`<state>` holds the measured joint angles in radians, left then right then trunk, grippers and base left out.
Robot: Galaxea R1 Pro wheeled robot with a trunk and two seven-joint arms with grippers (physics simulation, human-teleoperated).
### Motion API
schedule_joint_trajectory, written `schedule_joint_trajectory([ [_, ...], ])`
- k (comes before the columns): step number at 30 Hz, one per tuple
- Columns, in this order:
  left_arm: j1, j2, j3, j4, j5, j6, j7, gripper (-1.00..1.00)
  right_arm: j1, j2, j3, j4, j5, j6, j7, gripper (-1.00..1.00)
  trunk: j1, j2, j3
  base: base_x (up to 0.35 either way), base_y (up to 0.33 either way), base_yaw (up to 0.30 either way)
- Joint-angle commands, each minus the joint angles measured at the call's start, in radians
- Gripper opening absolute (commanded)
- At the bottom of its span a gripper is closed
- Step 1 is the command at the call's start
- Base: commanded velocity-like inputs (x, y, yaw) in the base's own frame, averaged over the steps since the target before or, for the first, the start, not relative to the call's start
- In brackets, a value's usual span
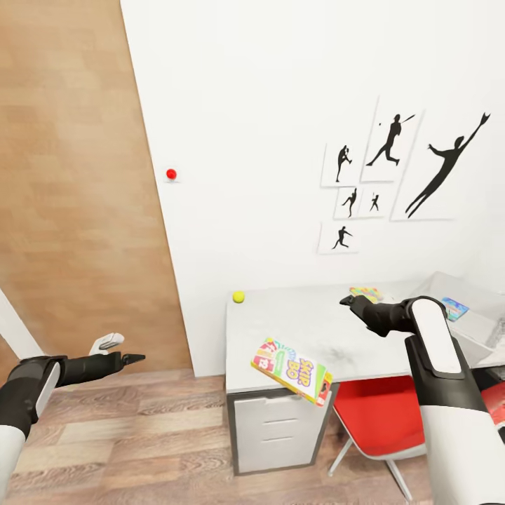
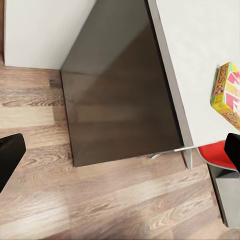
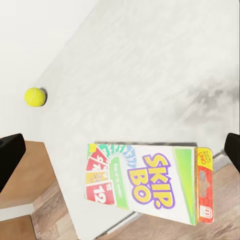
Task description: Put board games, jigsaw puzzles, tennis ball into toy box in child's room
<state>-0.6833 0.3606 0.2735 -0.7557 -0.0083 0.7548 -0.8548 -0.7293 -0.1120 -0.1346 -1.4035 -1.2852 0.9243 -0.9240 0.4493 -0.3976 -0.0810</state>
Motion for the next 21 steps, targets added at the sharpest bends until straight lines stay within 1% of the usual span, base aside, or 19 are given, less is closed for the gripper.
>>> schedule_joint_trajectory([
  [1,-0.001,0.0,0.003,-0.001,-0.001,0.008,-0.004,1.0,-0.001,0.0,0.0,0.002,-0.009,0.004,-0.01,1.0,0.001,-0.002,-0.003,0.0,0.083,-0.196],
  [9,-0.001,0.0,0.002,-0.001,-0.001,0.008,-0.004,1.0,-0.002,0.0,0.0,0.01,-0.01,0.004,-0.01,1.0,0.001,-0.002,-0.011,0.0,0.136,-0.212],
  [15,-0.001,0.0,0.002,-0.001,-0.001,0.008,-0.004,1.0,-0.002,0.0,0.0,0.01,-0.01,0.004,-0.01,1.0,0.001,-0.002,-0.017,0.0,0.073,-0.22],
  [21,-0.001,0.0,0.001,-0.001,-0.001,0.008,-0.004,1.0,-0.002,0.0,0.0,0.022,-0.01,0.004,-0.01,1.0,0.001,-0.002,-0.023,0.0,0.185,-0.22],
])
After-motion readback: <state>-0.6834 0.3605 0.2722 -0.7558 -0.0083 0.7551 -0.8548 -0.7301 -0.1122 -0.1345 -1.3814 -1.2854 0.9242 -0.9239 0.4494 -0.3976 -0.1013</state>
